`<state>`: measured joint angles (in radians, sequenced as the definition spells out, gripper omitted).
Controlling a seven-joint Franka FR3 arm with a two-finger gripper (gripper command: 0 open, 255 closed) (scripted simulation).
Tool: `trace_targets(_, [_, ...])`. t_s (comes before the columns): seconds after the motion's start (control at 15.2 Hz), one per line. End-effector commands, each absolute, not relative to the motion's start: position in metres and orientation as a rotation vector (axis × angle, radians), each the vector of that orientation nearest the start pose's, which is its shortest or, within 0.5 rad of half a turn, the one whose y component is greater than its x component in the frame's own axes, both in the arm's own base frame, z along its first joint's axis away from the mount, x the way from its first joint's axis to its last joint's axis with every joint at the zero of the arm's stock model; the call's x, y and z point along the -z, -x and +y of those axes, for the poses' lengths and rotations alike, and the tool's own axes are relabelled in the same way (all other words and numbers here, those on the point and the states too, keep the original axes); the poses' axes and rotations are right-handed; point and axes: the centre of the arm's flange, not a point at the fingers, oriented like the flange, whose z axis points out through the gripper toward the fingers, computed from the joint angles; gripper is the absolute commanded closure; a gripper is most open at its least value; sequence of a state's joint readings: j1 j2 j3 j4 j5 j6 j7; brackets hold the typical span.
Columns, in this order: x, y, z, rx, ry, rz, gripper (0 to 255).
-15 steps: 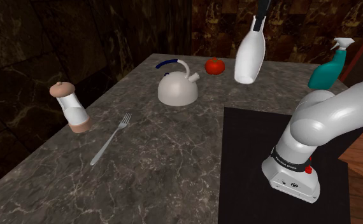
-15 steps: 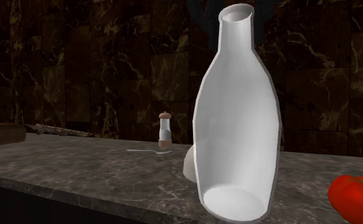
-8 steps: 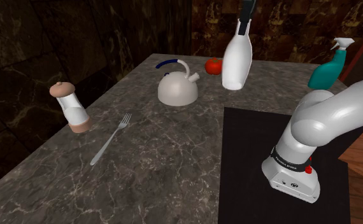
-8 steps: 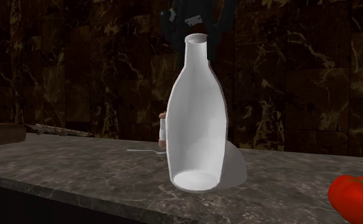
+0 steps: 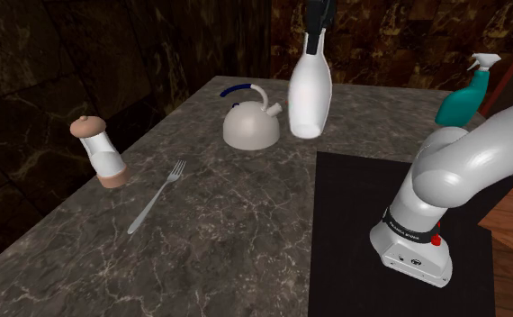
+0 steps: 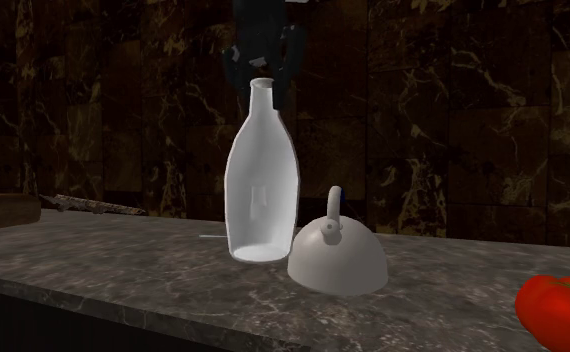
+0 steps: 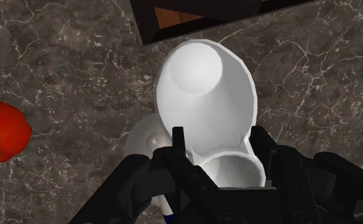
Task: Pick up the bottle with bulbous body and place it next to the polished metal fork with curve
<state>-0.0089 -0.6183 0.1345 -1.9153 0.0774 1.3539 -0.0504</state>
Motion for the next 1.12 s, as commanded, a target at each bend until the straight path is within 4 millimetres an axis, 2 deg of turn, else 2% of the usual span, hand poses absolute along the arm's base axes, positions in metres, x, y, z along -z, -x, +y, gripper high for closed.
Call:
trace_targets(0.0, [-0.715,-0.330,0.097,0.082,3.130,-0.268,255])
trace_targets(1.06, [-0.716,-0.388,0.300,0.082,3.130,-0.268,255])
